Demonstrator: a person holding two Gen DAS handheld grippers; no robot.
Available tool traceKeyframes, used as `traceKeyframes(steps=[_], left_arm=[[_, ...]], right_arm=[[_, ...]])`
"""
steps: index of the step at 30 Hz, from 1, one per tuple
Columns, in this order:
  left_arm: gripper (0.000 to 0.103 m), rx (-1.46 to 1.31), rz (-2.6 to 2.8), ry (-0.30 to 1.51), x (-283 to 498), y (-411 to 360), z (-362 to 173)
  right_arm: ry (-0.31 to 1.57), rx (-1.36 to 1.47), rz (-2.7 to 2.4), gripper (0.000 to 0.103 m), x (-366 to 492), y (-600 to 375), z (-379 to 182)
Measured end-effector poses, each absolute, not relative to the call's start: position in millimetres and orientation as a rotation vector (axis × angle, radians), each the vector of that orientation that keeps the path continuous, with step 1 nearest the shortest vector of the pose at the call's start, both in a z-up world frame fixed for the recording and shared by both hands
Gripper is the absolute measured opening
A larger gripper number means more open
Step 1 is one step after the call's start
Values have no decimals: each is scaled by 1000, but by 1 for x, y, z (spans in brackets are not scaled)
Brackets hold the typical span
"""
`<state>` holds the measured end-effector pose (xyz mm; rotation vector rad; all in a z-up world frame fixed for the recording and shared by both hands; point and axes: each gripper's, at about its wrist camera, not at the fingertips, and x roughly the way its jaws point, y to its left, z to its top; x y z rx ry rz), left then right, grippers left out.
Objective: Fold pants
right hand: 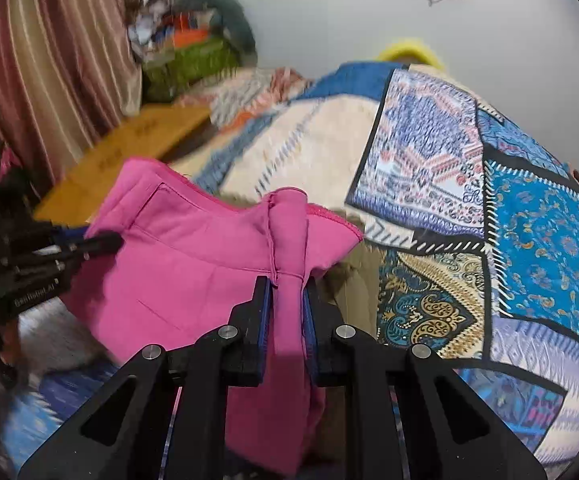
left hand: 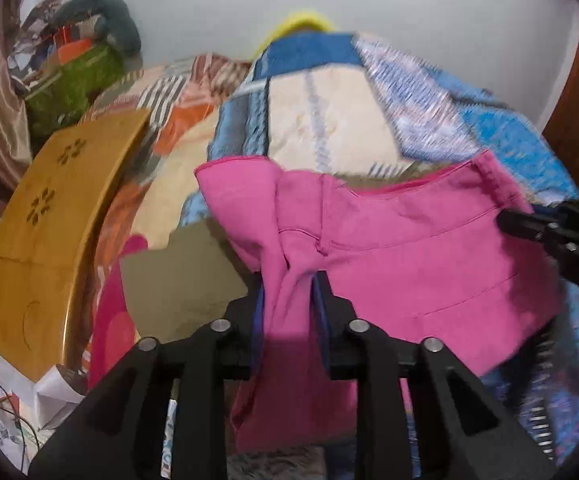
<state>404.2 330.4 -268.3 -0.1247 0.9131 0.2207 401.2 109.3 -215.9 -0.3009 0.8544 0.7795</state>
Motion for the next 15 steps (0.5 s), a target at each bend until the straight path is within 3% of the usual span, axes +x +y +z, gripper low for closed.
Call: traceKeyframes(steps=[4, 6, 8, 15], left_arm=[[40, -134, 222, 915, 401, 336, -274], [42, -121, 232, 920, 397, 335, -268], [42, -100, 246, 922, 391, 335, -262], [42, -84, 257, 865, 353, 324, -221]], right_arm=[[903, -323, 743, 25, 403, 109, -229], [906, -311, 730, 36, 403, 103, -228], [908, -302, 708, 40, 403, 96, -224], [824, -203, 731, 40, 381, 65, -171]])
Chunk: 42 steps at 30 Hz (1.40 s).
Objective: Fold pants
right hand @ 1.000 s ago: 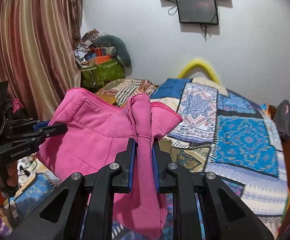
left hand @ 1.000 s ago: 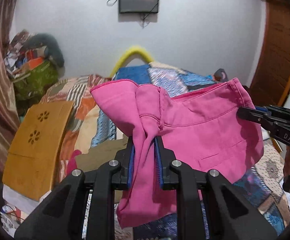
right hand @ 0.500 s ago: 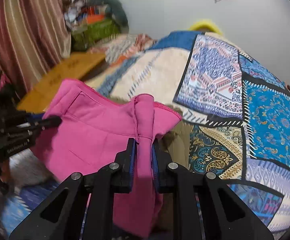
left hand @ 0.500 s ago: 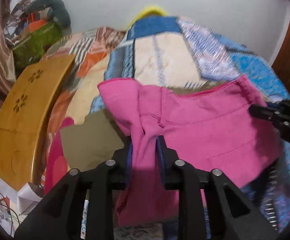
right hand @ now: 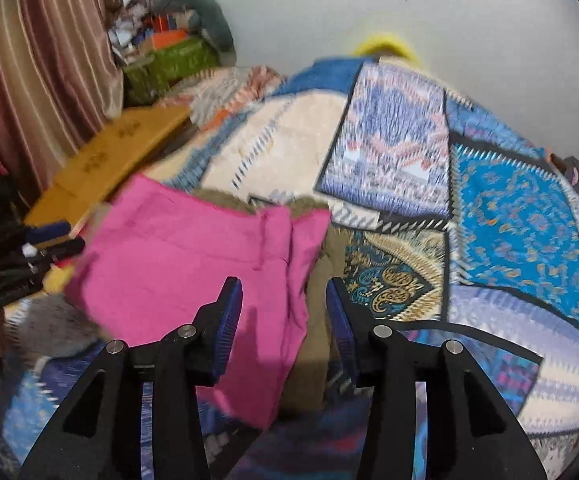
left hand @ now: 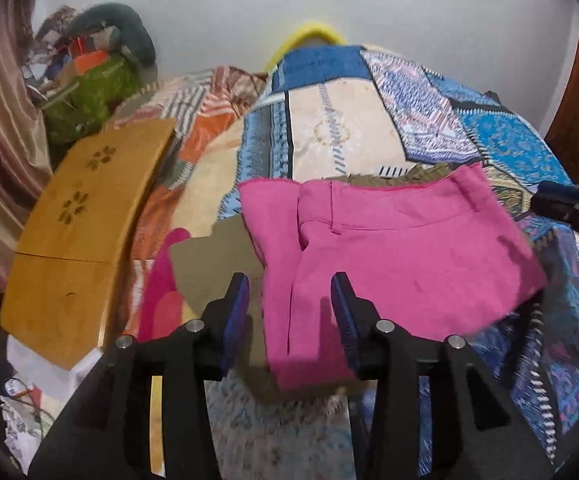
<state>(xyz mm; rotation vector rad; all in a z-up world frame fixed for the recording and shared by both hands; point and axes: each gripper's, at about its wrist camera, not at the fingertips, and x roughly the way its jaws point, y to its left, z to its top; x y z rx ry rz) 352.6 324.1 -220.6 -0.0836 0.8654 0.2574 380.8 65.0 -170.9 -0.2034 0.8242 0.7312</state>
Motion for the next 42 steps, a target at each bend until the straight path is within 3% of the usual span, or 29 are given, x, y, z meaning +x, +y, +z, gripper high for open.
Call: traceKeyframes(steps=[15, 23, 26, 28, 30, 34, 42], left_arm=[[42, -37, 216, 412, 161, 221, -36], [43, -8, 197, 225, 54, 169, 16], [52, -3, 214, 187, 25, 155, 23], [66, -7, 209, 166, 9, 148, 24], [73, -12, 214, 149, -3, 144, 24], [88, -22, 215, 133, -21, 142, 25], [102, -9, 244, 81, -45, 137, 25]], right_arm=[[450, -14, 827, 40, 205, -22, -11], [240, -7, 828, 40, 108, -49, 34], [225, 16, 852, 40, 90, -53, 36], [218, 20, 851, 43, 82, -54, 35], [197, 18, 829, 57, 75, -56, 34], [160, 6, 799, 70, 58, -55, 32], [147, 44, 750, 99, 52, -61, 31]])
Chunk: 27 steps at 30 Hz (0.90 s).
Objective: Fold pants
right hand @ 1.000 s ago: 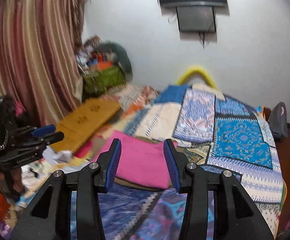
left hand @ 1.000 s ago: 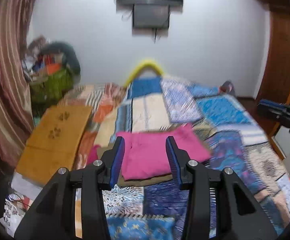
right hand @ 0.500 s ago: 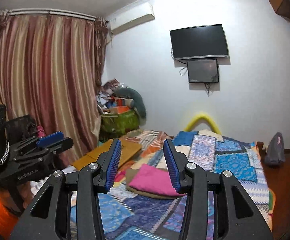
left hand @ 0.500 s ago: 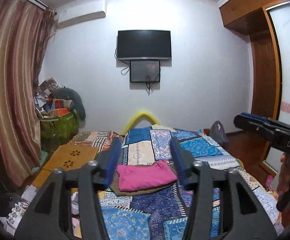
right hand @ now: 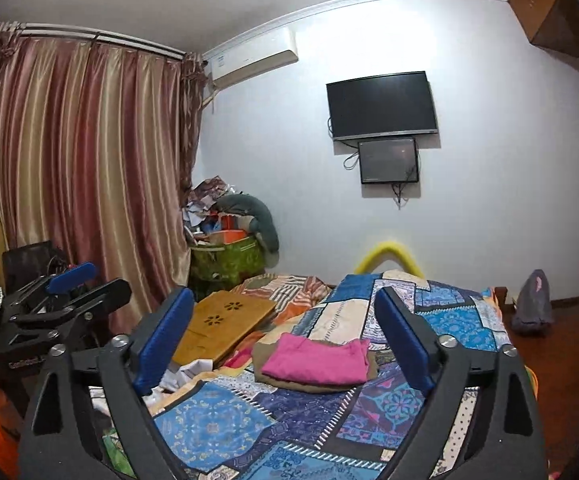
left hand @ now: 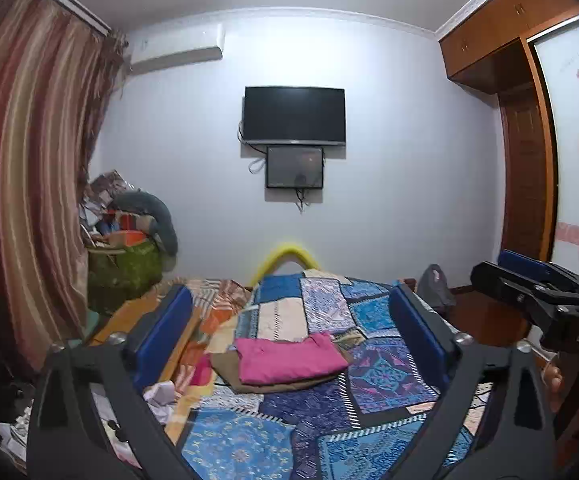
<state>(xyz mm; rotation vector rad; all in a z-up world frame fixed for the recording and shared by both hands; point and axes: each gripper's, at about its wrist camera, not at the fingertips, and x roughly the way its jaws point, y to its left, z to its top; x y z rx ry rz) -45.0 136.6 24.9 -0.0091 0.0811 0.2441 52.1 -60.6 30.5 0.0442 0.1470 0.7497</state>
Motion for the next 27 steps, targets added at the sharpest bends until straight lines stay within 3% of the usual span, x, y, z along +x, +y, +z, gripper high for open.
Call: traceKeyframes(steps=[2, 27], left_arm=[[102, -4, 240, 79, -47, 135, 24], [103, -13, 224, 106, -34, 135, 14]], right_arm=[[136, 47, 737, 103, 49, -61, 30], [146, 33, 691, 103, 39, -71, 20]])
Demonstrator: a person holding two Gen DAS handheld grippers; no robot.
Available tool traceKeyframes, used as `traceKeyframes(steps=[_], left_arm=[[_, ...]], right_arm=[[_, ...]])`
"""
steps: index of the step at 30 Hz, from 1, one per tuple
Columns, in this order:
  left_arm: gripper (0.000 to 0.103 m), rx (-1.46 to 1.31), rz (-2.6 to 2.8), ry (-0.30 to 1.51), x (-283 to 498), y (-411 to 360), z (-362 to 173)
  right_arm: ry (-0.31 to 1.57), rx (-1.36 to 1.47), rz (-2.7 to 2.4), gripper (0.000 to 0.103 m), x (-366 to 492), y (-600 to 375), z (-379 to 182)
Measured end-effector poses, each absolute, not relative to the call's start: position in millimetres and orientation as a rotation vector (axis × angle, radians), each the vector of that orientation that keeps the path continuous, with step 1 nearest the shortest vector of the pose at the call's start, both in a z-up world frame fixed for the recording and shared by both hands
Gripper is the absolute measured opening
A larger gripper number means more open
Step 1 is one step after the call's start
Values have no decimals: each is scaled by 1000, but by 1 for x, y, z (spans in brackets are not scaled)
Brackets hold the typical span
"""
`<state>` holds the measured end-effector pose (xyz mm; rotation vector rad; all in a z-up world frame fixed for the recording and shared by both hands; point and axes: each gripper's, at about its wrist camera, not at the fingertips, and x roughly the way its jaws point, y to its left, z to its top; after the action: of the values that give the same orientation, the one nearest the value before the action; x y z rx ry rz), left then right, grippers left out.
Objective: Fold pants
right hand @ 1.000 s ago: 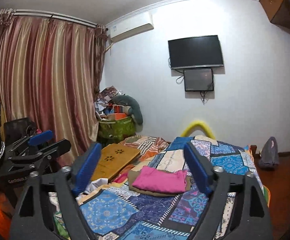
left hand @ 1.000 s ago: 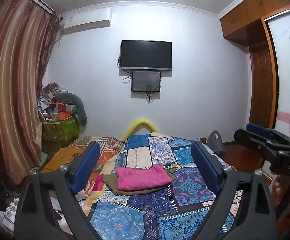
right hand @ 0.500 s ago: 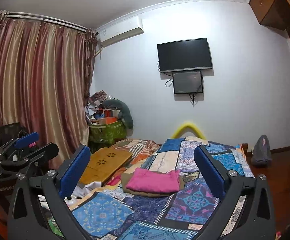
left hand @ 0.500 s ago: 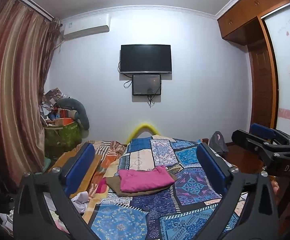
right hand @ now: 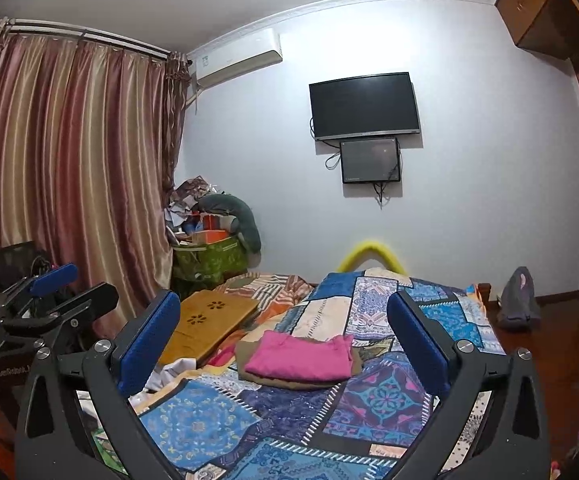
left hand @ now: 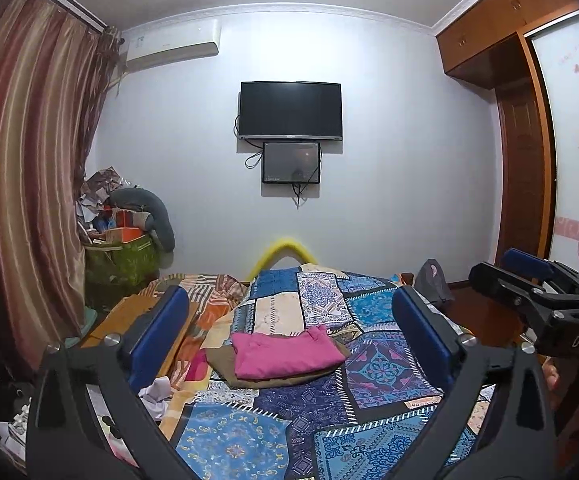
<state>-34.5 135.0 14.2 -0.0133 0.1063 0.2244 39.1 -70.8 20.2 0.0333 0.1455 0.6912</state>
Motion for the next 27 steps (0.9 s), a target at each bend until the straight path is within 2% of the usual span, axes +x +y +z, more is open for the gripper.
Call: traceKeyframes(steps=[27], left_arm=[[103, -16, 213, 116, -30, 134, 11]], right_arm=[[156, 28, 695, 103, 38, -70, 21]])
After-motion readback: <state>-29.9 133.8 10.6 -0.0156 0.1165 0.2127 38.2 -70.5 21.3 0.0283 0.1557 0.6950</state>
